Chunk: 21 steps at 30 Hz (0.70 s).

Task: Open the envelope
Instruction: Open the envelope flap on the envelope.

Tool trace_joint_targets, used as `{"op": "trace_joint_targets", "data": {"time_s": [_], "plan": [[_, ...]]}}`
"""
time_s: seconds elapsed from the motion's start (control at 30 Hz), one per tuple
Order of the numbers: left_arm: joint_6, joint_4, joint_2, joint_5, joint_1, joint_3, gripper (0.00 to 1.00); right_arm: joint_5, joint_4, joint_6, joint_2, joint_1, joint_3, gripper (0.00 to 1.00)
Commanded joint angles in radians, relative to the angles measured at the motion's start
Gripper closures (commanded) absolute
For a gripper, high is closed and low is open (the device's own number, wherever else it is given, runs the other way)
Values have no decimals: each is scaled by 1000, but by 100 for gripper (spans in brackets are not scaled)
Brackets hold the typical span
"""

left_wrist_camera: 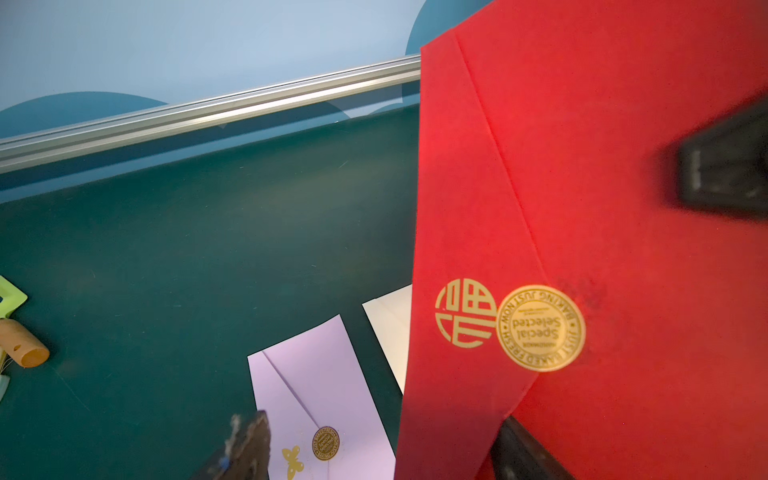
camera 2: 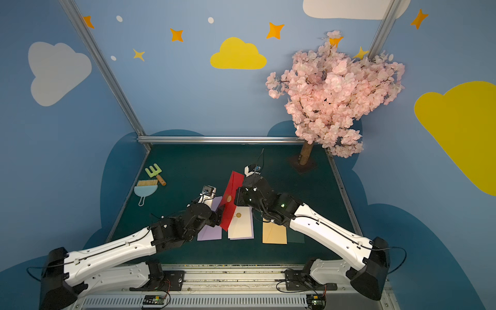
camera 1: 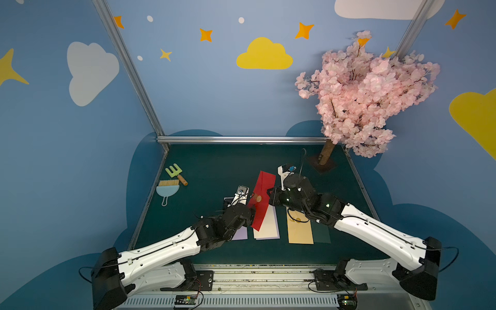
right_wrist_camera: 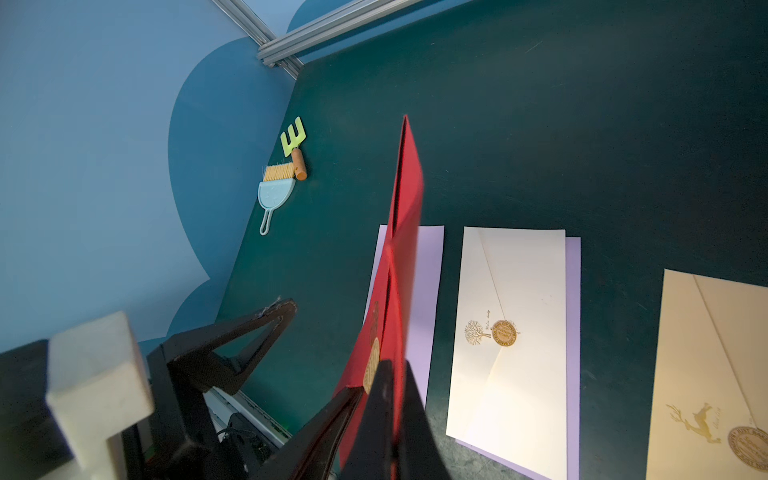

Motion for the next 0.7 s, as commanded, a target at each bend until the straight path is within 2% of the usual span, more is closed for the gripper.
{"op": "trace_joint_targets", "data": {"time_s": [0.0, 0.67], "plan": [[-15, -5, -10, -22, 9, -7, 17, -3, -3, 4, -17, 12, -13, 100], [-33, -17, -23, -35, 13, -13, 17, -26, 2, 4, -17, 13, -28, 100]]}}
